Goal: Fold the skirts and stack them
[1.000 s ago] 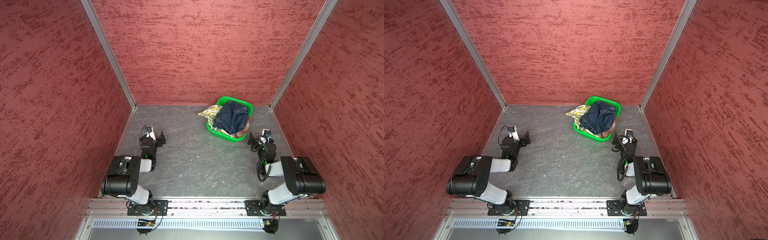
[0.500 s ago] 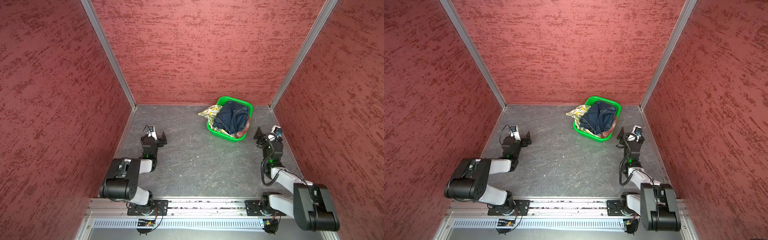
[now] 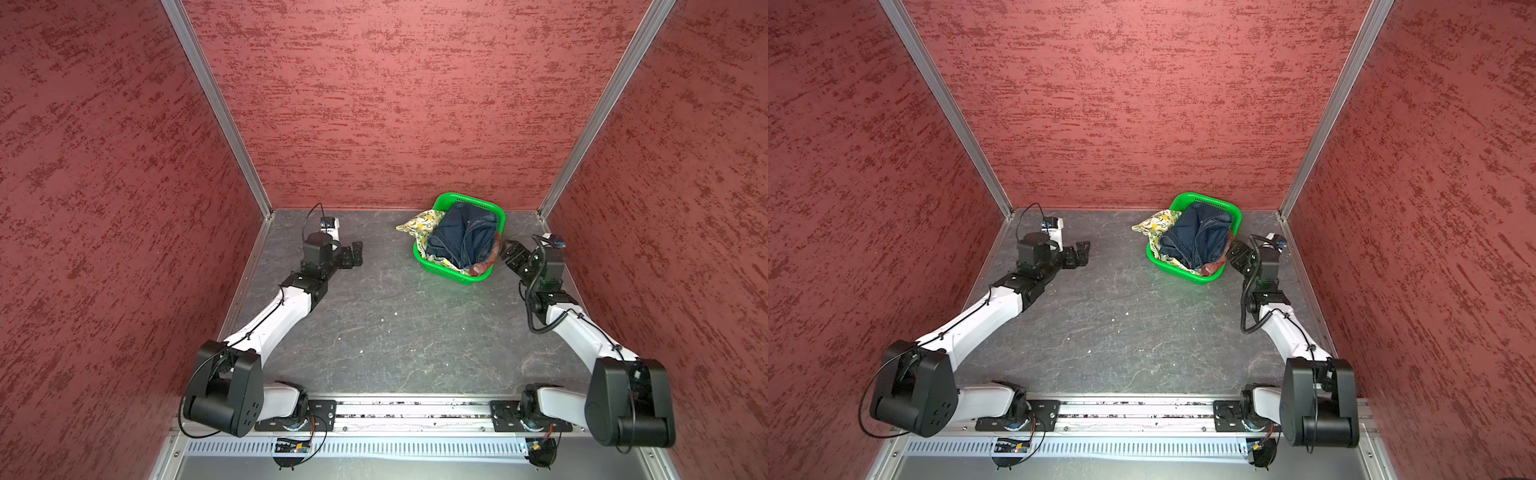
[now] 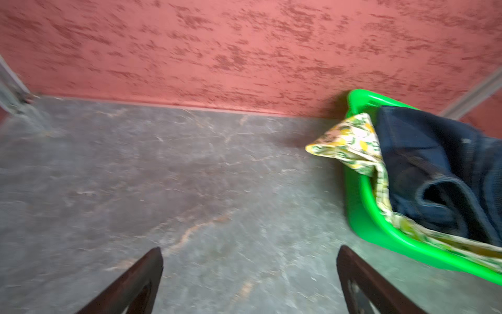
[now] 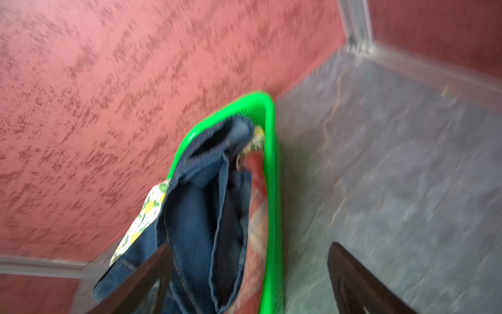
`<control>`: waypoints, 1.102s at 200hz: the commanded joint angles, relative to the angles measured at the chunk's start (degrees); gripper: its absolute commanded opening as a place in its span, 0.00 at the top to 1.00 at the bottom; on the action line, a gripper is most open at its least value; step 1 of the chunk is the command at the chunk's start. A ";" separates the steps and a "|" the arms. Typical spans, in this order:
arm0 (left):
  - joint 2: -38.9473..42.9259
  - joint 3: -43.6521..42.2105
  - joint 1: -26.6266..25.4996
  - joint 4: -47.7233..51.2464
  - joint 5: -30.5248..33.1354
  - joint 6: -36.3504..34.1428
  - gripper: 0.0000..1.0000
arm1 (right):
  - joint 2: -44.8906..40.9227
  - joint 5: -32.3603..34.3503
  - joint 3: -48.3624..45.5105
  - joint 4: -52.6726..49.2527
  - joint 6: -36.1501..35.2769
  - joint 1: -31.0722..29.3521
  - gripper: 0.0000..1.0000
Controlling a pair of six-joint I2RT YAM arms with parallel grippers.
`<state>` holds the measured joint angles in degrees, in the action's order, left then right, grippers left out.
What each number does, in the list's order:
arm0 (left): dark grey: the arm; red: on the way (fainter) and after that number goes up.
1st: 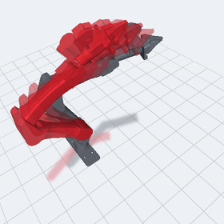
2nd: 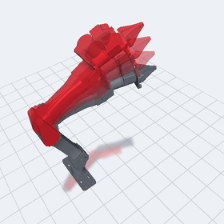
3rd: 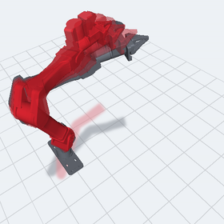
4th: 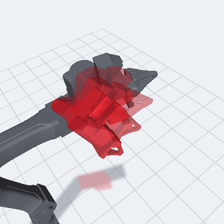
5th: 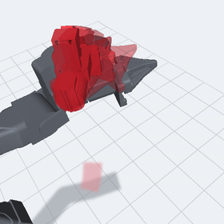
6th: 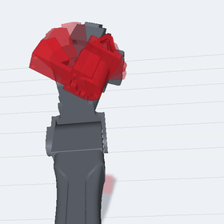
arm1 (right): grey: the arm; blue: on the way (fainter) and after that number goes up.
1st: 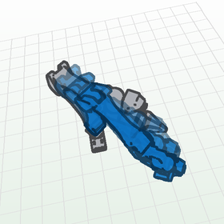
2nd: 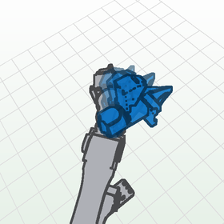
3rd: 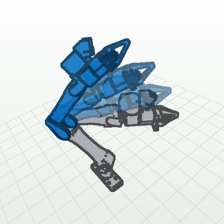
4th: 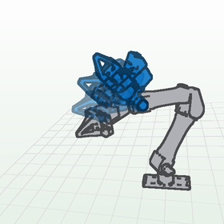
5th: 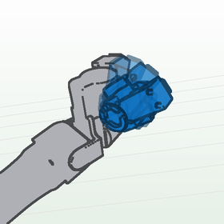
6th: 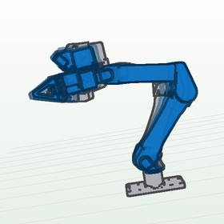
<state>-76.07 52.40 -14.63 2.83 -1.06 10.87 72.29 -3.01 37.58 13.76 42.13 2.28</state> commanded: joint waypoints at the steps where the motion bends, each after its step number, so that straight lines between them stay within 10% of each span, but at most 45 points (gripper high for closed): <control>1: 1.52 4.39 0.22 14.39 -5.77 4.91 0.00 | 1.16 -5.81 -4.34 4.95 14.95 -0.47 0.10; 59: 4.94 7.00 -0.54 22.34 -9.32 5.36 0.00 | 7.34 -2.23 -7.82 20.17 23.11 -7.44 0.12; 147: 6.96 7.14 4.06 24.23 -8.23 7.78 0.00 | 32.95 18.55 10.99 39.34 27.67 -38.58 0.13; 178: 8.04 5.91 6.21 24.36 -7.01 10.02 0.00 | 39.36 13.81 18.51 36.08 25.53 -42.09 0.16; 220: 5.69 5.08 6.24 25.30 -10.18 15.91 0.02 | 27.72 12.91 12.76 14.50 13.84 -41.68 0.14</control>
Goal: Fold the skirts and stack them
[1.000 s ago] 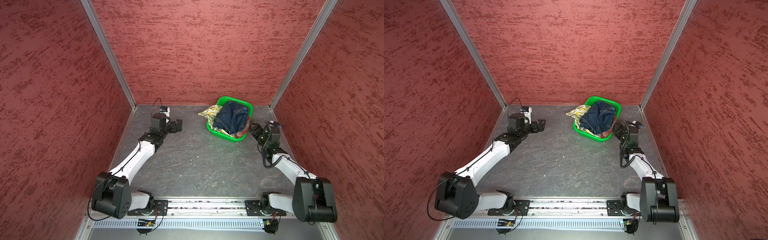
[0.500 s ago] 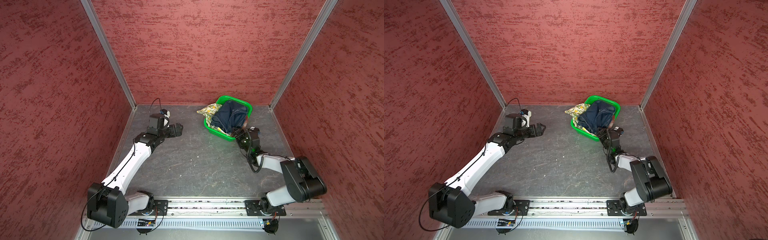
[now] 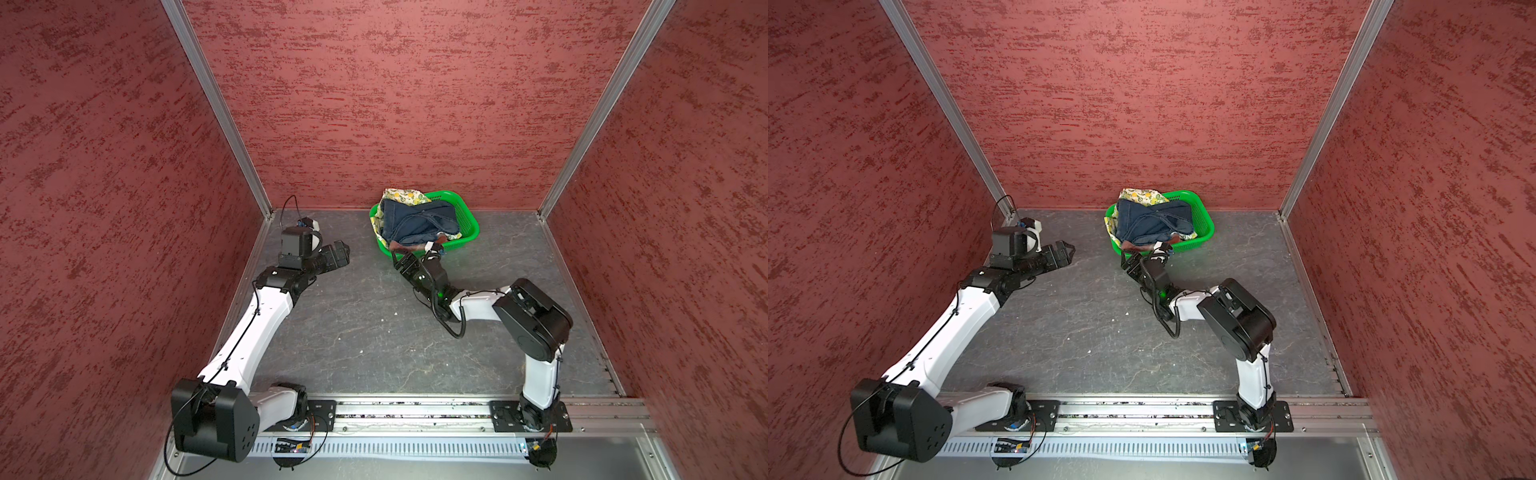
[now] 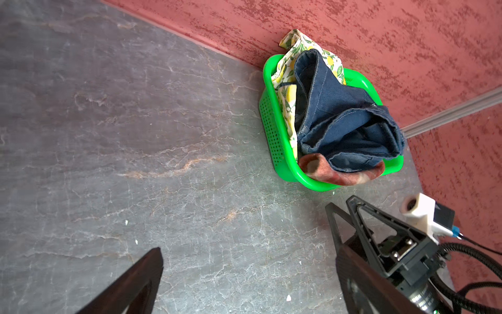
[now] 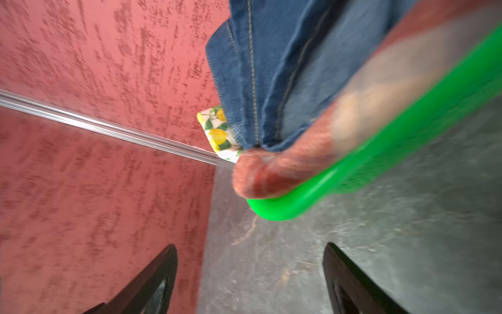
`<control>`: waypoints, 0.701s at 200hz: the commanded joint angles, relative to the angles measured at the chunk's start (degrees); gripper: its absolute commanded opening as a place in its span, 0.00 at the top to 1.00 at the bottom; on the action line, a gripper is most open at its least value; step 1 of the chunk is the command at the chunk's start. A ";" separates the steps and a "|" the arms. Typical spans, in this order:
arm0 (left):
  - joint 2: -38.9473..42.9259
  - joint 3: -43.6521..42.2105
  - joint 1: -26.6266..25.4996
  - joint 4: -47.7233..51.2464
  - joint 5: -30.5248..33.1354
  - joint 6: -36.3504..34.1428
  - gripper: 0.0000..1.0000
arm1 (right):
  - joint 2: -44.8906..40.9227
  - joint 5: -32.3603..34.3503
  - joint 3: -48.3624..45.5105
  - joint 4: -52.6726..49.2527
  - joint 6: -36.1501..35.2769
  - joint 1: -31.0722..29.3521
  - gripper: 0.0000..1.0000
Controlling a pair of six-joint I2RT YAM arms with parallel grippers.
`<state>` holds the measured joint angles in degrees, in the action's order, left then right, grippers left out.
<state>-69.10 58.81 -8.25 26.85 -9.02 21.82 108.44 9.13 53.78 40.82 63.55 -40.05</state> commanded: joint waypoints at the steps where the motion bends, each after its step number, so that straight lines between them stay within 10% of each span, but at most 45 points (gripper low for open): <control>1: -1.38 -1.37 -0.16 1.28 -2.32 5.24 0.01 | -8.95 0.97 -3.78 -13.15 -7.75 0.67 0.14; 65: -11.19 -2.78 -9.76 -7.51 -4.93 15.79 0.05 | -33.51 2.26 -17.52 -32.94 -14.98 9.88 0.15; 140: -26.52 3.36 -11.48 -22.76 -5.67 16.88 0.14 | -39.45 0.83 -11.54 -42.00 -27.65 19.27 0.15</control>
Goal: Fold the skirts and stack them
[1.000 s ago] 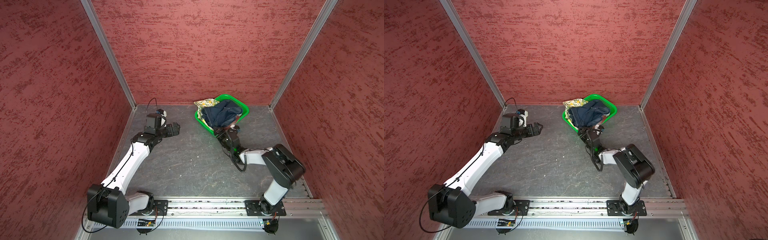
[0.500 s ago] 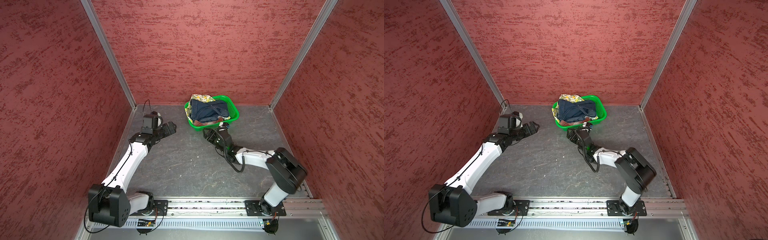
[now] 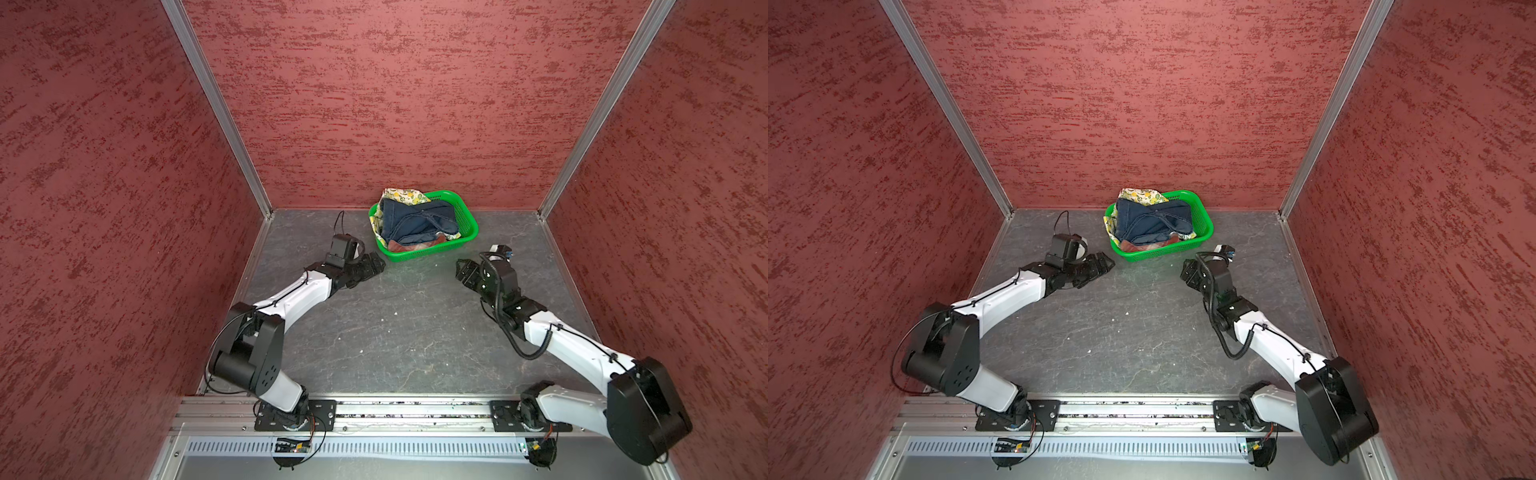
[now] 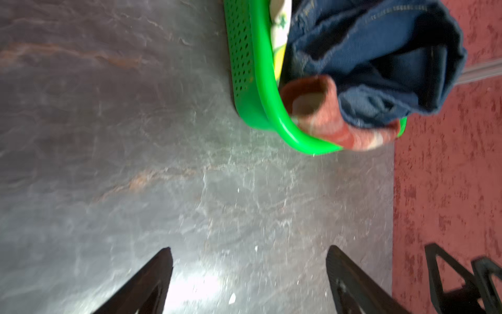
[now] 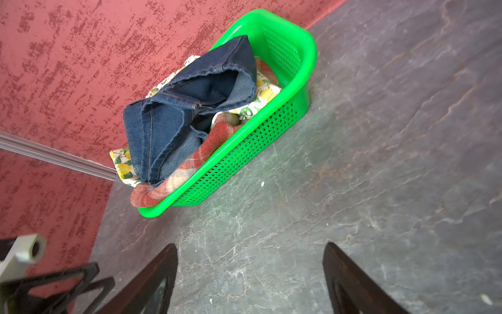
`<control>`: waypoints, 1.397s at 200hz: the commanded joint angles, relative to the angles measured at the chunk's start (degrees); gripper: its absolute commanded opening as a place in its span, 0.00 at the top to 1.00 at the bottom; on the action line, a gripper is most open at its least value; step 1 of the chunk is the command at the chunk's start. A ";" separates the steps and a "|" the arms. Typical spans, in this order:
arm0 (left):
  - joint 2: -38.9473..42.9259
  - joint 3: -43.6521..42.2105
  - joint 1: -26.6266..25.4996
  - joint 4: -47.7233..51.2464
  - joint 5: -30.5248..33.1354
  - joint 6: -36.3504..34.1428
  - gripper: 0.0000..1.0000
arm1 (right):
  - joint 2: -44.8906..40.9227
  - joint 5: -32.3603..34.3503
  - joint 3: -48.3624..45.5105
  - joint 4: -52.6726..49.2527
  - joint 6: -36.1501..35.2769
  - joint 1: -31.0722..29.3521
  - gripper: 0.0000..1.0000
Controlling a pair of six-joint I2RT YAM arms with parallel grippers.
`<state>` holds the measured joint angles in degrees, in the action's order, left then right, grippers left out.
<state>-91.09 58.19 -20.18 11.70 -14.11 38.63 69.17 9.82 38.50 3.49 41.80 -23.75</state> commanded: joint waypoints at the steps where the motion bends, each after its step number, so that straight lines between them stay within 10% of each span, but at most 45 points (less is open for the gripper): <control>1: -4.76 4.14 0.48 -7.68 -0.57 0.05 0.14 | -0.13 0.12 3.80 -4.69 -6.01 3.16 0.15; 79: -21.33 17.58 1.31 -9.90 0.41 -3.22 0.35 | 21.38 -10.07 25.59 -9.27 -19.40 16.88 0.19; 179: -23.12 20.93 1.38 -3.53 4.07 -5.23 0.46 | 55.78 -14.63 60.92 -20.01 -33.45 20.27 0.37; 220: -23.83 20.95 1.50 -2.92 4.69 -5.76 0.46 | 59.81 -16.22 64.59 -20.45 -32.36 20.31 0.67; 279: -24.62 22.78 0.64 -2.60 4.17 -6.06 0.45 | 51.31 -10.96 50.98 -13.60 -24.57 22.24 0.84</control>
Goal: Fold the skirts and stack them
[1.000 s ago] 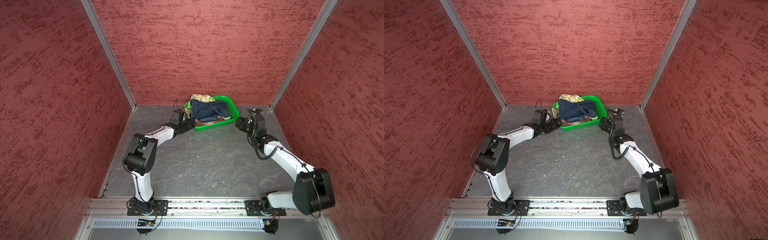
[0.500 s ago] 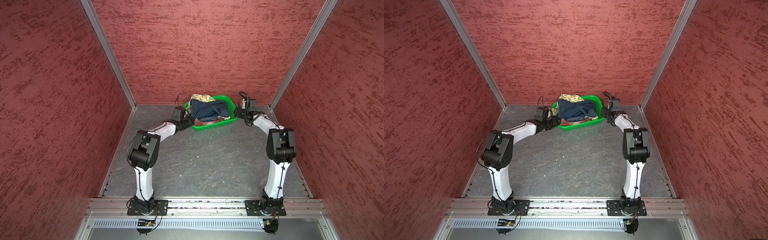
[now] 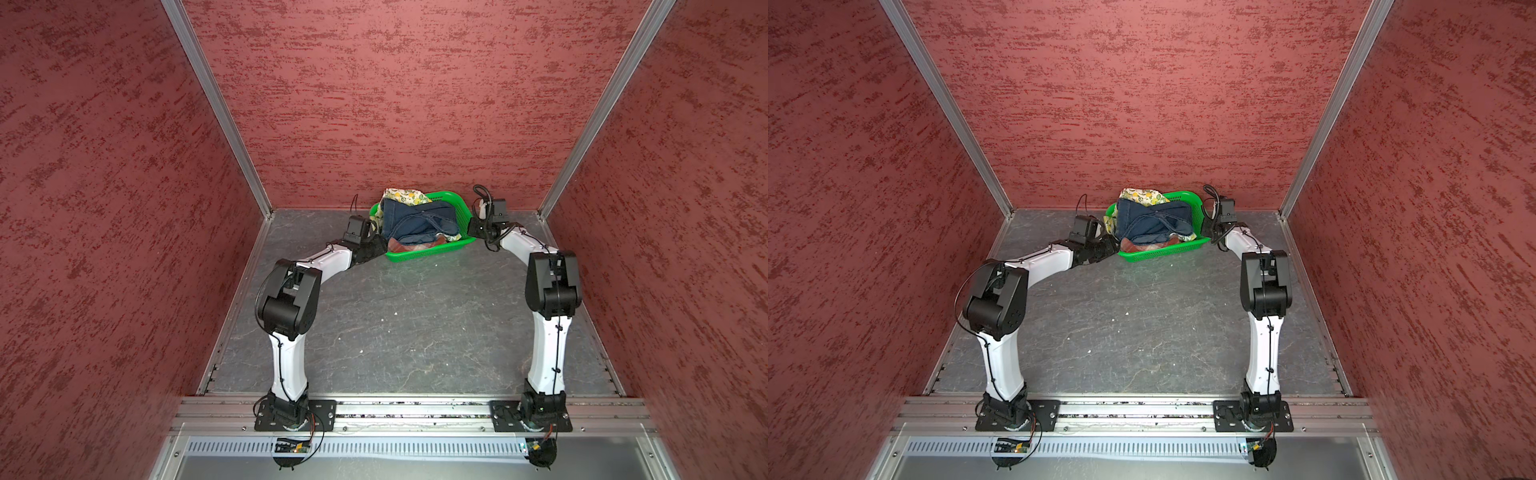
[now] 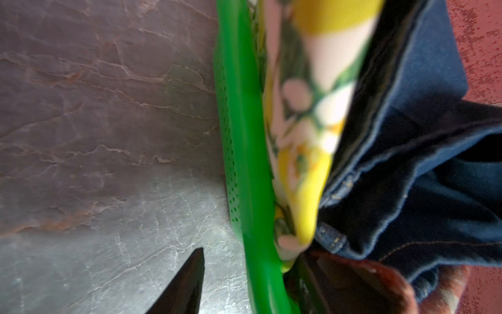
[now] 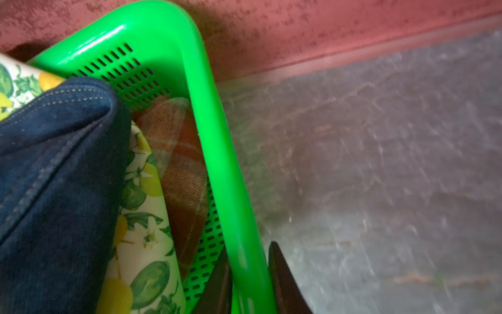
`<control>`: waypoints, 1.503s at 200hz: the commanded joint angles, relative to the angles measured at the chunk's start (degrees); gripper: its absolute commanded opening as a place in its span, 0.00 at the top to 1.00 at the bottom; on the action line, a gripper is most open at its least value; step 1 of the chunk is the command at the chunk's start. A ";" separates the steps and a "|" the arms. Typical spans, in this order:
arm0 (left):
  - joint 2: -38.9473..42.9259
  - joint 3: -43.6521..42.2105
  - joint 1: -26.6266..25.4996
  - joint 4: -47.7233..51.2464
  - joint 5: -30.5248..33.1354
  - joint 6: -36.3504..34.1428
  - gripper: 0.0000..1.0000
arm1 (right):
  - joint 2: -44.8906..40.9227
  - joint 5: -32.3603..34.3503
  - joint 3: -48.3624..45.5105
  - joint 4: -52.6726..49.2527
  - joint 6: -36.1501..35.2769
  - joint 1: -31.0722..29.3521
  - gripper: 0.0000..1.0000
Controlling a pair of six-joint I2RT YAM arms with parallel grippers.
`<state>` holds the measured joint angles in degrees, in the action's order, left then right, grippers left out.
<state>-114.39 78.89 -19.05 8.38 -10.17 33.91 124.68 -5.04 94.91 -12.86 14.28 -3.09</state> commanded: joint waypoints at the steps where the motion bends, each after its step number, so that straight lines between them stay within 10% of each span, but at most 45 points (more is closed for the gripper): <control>1: -1.34 2.11 -0.52 0.74 0.20 -1.32 0.45 | -4.37 3.94 -5.70 2.88 3.08 1.68 0.85; 113: 3.61 -1.83 -3.01 -0.28 -0.70 -3.41 0.39 | -16.74 11.08 -22.26 6.06 3.98 20.35 0.86; 142: 5.02 -3.97 -3.19 -0.55 -0.64 -3.86 0.35 | -19.45 13.14 -22.87 5.29 2.89 22.89 0.34; 170: 6.11 -5.97 -3.10 -0.84 -0.37 -3.77 0.30 | -24.56 11.63 -23.96 5.79 3.33 22.54 0.24; 225: 9.60 -10.61 -2.52 0.13 0.56 -4.09 0.24 | -26.44 14.17 -17.49 0.78 -4.09 2.51 0.21; 300: 18.85 -21.08 4.25 2.41 0.00 -1.39 0.23 | -1.45 7.76 9.66 -4.80 -4.01 -16.66 0.22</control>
<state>-98.35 59.83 -16.23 9.52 -10.22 32.16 116.38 4.73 97.06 -13.17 10.02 -18.63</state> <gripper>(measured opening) 0.770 0.781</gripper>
